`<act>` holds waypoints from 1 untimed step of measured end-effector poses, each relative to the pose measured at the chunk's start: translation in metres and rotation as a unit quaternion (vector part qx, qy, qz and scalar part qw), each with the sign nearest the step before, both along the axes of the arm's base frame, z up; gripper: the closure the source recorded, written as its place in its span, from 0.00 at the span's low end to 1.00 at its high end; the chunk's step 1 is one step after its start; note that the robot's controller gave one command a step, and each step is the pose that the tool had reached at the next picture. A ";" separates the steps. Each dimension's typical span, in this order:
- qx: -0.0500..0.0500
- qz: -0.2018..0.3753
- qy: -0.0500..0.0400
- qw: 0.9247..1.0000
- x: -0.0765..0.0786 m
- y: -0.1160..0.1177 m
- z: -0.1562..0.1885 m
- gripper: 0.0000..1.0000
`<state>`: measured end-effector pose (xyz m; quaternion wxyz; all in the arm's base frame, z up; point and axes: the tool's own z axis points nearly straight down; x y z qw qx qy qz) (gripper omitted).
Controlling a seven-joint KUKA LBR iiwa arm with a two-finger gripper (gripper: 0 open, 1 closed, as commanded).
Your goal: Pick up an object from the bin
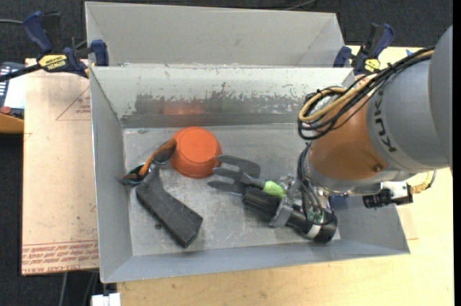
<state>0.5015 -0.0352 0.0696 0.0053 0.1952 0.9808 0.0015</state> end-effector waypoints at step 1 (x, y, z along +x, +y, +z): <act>0.000 0.000 0.000 1.000 0.000 0.000 0.000 1.00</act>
Offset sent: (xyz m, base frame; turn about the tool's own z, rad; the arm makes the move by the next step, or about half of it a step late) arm 0.0002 0.0001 0.0066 -0.0002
